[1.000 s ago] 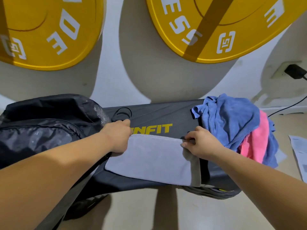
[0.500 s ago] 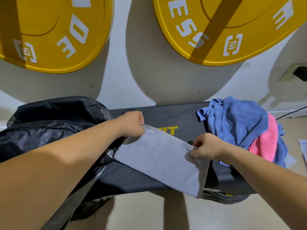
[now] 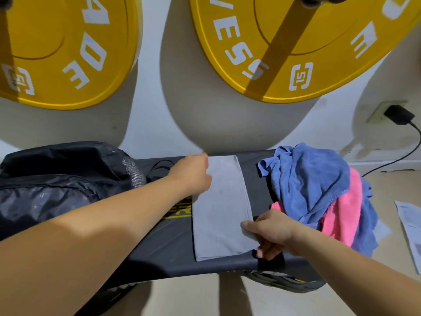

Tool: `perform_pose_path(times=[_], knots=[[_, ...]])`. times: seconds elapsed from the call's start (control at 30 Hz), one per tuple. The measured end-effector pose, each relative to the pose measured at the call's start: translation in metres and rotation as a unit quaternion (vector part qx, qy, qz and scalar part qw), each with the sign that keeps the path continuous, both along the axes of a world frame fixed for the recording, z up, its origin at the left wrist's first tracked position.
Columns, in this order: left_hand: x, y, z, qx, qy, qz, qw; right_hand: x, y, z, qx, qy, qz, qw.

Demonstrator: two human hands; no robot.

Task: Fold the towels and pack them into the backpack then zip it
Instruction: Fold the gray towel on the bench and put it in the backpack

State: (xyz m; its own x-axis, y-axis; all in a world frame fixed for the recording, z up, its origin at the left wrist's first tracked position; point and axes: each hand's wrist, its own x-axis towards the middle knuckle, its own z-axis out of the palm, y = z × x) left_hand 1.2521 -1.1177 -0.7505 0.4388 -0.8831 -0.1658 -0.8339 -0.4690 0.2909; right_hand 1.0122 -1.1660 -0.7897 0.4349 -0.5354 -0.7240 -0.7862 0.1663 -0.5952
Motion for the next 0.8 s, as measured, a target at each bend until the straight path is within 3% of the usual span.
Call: perform_pose_path(times=[0.1, 0.2, 0.3, 0.43, 0.5, 0.57, 0.6, 0.67, 0.73, 0.8], knots=[[-0.020, 0.033, -0.012, 0.183, 0.184, 0.049, 0.965, 0.002, 0.004, 0.006, -0.011, 0.046, 0.096, 0.994], [-0.037, 0.057, -0.034, 0.166, 0.240, 0.076, 0.953, 0.002, 0.009, 0.012, 0.009, 0.070, 0.147, 0.987], [-0.034, 0.071, -0.045, 0.057, 0.221, 0.059, 0.972, 0.002, 0.015, 0.014, -0.005, 0.089, 0.169, 0.982], [-0.015, 0.086, -0.042, 0.006, 0.121, -0.038, 0.992, 0.005, 0.028, 0.016, -0.010, 0.101, 0.141, 0.985], [-0.013, 0.101, -0.039, -0.024, 0.047, -0.106, 0.993, 0.007, 0.036, 0.024, -0.131, 0.146, 0.193, 0.961], [-0.018, 0.118, -0.040, -0.076, 0.002, -0.211, 0.975, 0.005, 0.041, 0.028, -0.346, 0.186, 0.274, 0.878], [-0.022, 0.127, -0.042, -0.088, -0.007, -0.269, 0.959, 0.005, 0.044, 0.026, -0.428, 0.162, 0.285, 0.842], [-0.028, 0.141, -0.051, -0.069, -0.035, -0.354, 0.932, 0.005, 0.047, 0.017, -0.491, 0.059, 0.308, 0.813], [-0.027, 0.148, -0.063, -0.051, -0.053, -0.372, 0.925, 0.004, 0.051, 0.006, -0.448, -0.035, 0.361, 0.817], [-0.024, 0.150, -0.070, -0.062, -0.057, -0.363, 0.928, 0.004, 0.057, -0.003, -0.430, -0.070, 0.401, 0.806]])
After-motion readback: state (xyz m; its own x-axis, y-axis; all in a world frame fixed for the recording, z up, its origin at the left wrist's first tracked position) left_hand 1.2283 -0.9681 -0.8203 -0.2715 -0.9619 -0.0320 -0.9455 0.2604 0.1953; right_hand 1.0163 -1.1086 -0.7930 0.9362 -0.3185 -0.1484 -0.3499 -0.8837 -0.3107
